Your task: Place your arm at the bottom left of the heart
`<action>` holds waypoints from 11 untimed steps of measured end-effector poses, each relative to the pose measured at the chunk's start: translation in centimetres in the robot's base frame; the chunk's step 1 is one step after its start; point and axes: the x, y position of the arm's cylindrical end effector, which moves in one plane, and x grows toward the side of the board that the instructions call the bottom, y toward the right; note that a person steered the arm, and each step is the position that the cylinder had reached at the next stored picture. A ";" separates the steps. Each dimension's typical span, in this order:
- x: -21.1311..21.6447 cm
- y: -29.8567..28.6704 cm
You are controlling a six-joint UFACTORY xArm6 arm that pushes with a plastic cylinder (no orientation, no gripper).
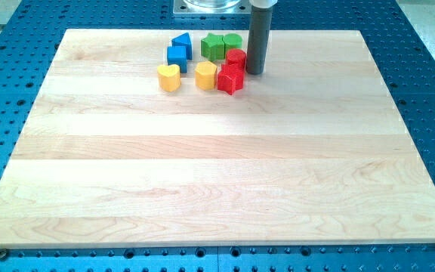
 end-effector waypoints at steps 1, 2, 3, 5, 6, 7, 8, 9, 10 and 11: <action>-0.3 2.1; 2.5 9.6; 3.0 12.7; 5.4 12.9; 13.8 7.5; 19.6 -3.3; 21.3 -18.6; 18.0 -23.1; 12.7 -22.7; 8.0 -21.0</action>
